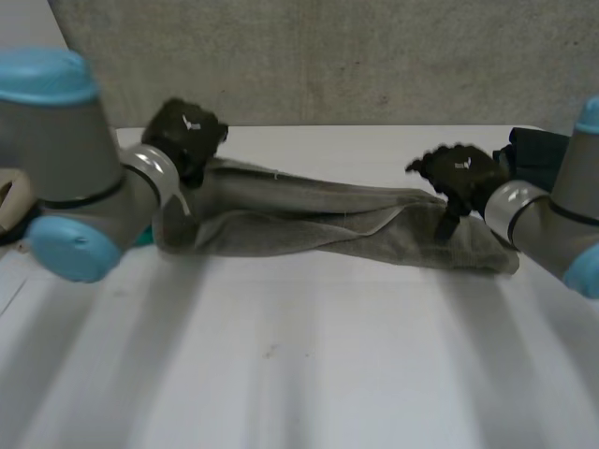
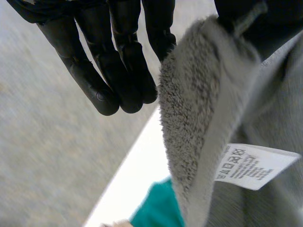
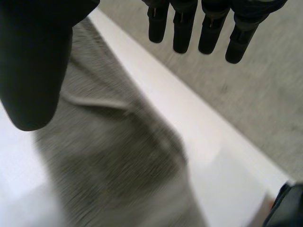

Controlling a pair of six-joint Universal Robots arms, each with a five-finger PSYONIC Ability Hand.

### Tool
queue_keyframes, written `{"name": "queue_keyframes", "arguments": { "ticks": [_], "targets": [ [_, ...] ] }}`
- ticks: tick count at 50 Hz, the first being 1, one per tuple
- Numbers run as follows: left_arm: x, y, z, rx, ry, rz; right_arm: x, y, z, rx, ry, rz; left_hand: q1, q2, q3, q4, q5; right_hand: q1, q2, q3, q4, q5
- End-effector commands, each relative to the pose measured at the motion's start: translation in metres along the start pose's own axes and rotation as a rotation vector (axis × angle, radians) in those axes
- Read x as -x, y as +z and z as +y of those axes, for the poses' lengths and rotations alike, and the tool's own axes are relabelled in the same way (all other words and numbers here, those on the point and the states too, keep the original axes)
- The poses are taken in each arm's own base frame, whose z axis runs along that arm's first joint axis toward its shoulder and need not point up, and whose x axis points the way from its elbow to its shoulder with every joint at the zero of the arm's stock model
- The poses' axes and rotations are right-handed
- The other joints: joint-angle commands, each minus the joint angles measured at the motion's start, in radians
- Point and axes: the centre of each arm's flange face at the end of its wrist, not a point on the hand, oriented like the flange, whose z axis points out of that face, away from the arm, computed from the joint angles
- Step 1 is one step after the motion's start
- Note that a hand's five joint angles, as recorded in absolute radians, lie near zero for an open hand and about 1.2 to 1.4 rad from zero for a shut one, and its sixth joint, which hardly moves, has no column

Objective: Fold the laundry.

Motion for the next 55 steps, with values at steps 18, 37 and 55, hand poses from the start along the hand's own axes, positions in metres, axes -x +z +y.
{"name": "queue_keyframes", "arguments": {
  "ticks": [18, 37, 55],
  "targets": [
    [0.047, -0.081, -0.079, -0.395, 0.053, -0.179, 0.007, 0.105, 0.004, -0.241, -0.055, -0.039, 0.247, 0.202, 0.212, 0.203, 0.222, 1.131, 1.133, 1.149, 1.137, 1.166],
    [0.138, 0.012, -0.085, -0.469, -0.114, -0.527, -0.059, 0.004, -0.153, -0.600, -0.067, 0.363, 0.247, 0.202, 0.212, 0.203, 0.222, 1.131, 1.133, 1.149, 1.137, 1.166],
    [0.000, 0.014, 0.092, 0.065, -0.136, -0.056, 0.051, -0.005, 0.074, 0.086, -0.017, -0.030, 0.247, 0.202, 0.212, 0.203, 0.222, 1.131, 1.133, 1.149, 1.137, 1.166]
  ]
}}
